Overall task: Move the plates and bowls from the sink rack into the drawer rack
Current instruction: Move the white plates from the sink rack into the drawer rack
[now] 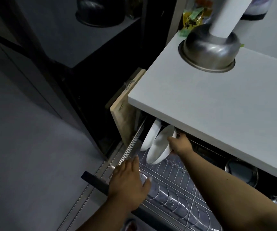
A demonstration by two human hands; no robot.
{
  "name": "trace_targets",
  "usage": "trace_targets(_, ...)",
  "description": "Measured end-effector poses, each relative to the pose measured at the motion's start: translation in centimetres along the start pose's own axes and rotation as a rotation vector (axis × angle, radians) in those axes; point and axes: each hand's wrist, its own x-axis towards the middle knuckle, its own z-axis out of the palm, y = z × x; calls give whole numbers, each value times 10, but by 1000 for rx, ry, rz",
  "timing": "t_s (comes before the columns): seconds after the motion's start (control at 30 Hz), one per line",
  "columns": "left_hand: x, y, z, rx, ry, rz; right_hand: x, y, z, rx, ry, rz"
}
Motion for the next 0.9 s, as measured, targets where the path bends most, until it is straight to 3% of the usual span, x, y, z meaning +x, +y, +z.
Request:
trace_targets(0.43,4,-3,6,-34,46,42,26,-30,21,-294,-60,27)
trace_targets(0.9,3,1,2,-49,18,9,34,-18,30,-217,-90,-31)
